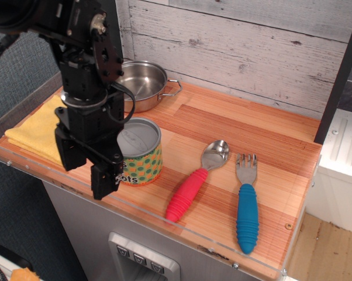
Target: Move the can to in front of the red spoon and up against the brick wall.
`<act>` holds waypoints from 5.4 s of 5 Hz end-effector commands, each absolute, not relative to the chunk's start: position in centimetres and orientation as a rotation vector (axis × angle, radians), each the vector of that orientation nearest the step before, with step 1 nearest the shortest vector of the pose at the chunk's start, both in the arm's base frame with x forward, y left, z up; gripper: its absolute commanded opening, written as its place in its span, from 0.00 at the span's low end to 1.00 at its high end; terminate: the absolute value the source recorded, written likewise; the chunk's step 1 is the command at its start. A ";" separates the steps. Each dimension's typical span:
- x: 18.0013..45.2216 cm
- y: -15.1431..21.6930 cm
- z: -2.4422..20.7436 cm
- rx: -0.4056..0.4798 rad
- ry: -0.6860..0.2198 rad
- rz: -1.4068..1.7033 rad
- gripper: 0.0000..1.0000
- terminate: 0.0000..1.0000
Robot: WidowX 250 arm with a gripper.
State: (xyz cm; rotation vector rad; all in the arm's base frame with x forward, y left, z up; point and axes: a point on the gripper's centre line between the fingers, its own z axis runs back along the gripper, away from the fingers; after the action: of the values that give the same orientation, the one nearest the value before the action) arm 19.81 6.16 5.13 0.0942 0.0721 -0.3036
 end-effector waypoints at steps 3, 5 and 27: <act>25.0 5.2 5.7 0.099 -0.006 -0.522 1.00 0.00; 26.7 4.8 5.8 0.095 -0.046 -0.503 1.00 0.00; 30.2 5.0 10.9 0.011 -0.136 -0.169 1.00 0.00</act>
State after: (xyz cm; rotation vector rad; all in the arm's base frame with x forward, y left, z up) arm 29.93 4.98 9.15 -0.0044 -0.0905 -0.1673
